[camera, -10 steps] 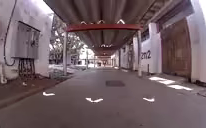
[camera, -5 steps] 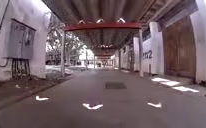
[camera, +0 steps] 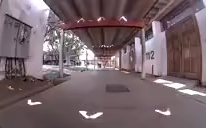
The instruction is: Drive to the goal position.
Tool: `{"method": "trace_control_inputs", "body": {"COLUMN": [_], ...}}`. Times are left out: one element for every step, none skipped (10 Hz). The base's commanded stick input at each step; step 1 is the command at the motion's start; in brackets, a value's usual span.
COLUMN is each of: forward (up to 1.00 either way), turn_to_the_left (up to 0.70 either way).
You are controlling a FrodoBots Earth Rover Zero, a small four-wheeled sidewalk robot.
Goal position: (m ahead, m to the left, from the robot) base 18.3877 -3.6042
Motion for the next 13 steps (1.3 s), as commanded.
{"method": "trace_control_inputs", "body": {"forward": [0.50,0.50,0.50,0.50,0.50,0.50,0.50,0.50,0.50,0.50,0.50,0.50,0.50], "turn_to_the_left": [0.00,0.00,0.00,0.00,0.00,0.00,0.00,0.00,0.00,0.00,0.00,0.00,0.00]}}
